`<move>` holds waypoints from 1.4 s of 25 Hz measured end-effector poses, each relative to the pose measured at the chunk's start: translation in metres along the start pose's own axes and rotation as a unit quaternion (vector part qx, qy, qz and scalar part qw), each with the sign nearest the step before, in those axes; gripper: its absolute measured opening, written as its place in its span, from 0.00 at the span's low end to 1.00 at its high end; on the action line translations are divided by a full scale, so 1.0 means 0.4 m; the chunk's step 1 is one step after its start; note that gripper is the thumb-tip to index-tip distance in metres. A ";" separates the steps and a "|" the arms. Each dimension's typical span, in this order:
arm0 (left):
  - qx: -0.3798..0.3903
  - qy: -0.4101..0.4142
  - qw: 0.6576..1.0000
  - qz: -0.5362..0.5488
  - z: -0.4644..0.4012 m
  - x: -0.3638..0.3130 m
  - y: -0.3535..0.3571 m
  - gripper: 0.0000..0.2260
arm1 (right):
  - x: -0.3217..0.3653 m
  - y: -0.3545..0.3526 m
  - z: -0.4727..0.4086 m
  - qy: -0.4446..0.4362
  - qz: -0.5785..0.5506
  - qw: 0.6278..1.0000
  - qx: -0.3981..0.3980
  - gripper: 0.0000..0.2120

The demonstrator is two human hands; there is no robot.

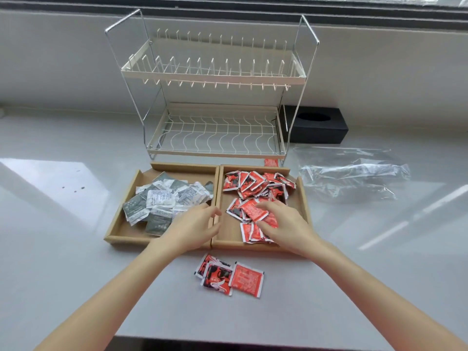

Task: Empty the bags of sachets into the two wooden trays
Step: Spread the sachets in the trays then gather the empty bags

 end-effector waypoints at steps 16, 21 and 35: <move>0.090 -0.050 0.993 -0.051 0.133 0.080 0.223 0.27 | -0.012 0.284 0.117 0.081 0.117 0.984 0.103 0.21; 0.081 -0.066 0.994 -0.026 0.127 0.081 0.223 0.24 | -0.032 0.294 0.101 0.119 0.103 0.981 0.114 0.24; 0.076 -0.065 0.949 0.301 0.107 0.057 0.172 0.08 | -0.030 0.208 0.088 0.111 -0.125 0.980 0.106 0.02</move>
Point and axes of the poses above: each hand's wrist, its own z-axis away from the middle knuckle, its own y-axis out of the palm, x = y × z, the point moved 9 cm from there along -z, towards the middle knuckle
